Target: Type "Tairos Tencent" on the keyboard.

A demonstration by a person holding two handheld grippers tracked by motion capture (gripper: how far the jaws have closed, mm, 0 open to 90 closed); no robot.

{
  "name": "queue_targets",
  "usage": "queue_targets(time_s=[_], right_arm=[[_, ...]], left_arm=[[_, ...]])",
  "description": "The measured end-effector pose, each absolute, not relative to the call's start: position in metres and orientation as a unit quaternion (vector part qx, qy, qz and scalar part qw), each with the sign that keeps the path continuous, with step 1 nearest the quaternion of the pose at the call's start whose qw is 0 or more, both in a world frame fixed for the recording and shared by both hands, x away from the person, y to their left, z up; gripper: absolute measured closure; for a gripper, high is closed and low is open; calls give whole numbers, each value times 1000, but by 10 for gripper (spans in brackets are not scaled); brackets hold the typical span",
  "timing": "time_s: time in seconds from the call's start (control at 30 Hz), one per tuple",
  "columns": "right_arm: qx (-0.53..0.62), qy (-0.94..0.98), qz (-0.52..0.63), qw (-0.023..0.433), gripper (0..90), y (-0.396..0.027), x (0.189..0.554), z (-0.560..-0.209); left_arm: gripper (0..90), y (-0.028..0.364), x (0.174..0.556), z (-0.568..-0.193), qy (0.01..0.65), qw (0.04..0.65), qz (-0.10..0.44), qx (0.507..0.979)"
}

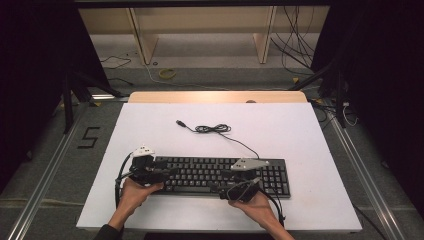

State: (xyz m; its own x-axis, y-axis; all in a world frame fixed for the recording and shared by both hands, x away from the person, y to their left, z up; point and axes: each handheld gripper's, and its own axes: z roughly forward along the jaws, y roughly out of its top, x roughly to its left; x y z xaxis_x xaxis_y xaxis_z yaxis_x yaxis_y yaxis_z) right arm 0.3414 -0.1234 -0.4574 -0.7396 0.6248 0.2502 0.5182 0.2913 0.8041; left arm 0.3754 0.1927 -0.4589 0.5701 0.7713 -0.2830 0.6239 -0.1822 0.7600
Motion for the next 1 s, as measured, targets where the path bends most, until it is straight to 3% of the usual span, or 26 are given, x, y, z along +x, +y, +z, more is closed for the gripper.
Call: queue_targets(time_s=[0.27, 0.77, 1.0], right_arm=[[355, 802, 478, 57, 347, -123, 341, -457], [352, 801, 480, 56, 344, -122, 340, -456], [351, 801, 482, 56, 339, -122, 341, -456]], left_arm=[[398, 191, 380, -458, 456, 446, 82, 766], [733, 185, 389, -458, 436, 429, 77, 787], [842, 182, 392, -462, 433, 412, 73, 798]])
